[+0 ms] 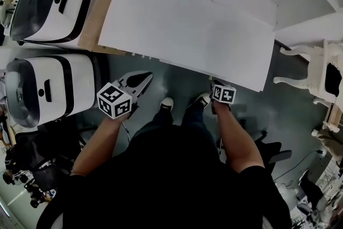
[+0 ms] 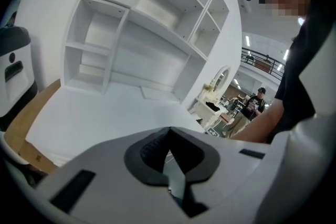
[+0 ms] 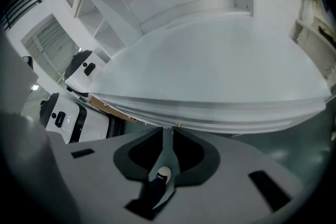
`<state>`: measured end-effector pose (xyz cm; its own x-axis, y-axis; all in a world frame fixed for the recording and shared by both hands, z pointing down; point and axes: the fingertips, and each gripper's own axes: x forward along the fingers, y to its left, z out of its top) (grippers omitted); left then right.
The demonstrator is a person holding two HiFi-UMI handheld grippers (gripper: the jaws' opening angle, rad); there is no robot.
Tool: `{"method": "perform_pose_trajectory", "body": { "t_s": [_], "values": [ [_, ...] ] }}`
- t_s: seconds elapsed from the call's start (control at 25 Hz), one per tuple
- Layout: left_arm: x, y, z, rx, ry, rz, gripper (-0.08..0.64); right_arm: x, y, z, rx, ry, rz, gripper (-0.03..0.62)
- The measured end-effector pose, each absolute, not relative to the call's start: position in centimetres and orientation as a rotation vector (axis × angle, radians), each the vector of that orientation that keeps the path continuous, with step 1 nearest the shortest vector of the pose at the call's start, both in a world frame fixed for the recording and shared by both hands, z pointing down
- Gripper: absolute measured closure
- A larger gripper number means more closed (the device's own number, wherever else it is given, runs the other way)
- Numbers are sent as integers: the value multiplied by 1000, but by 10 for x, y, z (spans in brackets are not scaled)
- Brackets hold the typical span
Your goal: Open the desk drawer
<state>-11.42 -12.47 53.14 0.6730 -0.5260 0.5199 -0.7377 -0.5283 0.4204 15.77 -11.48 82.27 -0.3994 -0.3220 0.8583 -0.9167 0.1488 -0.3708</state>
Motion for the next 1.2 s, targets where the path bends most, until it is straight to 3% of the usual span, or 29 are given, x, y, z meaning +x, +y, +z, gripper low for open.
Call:
{"method": "perform_pose_trajectory", "body": {
  "t_s": [0.8, 1.2],
  "values": [
    [-128, -102, 565, 2183, -932, 535, 552, 156, -122, 884, 1267, -1726, 1337, 480],
    [-147, -90, 573, 2155, -934, 552, 552, 149, -126, 893, 1294, -1727, 1331, 502]
  ]
}}
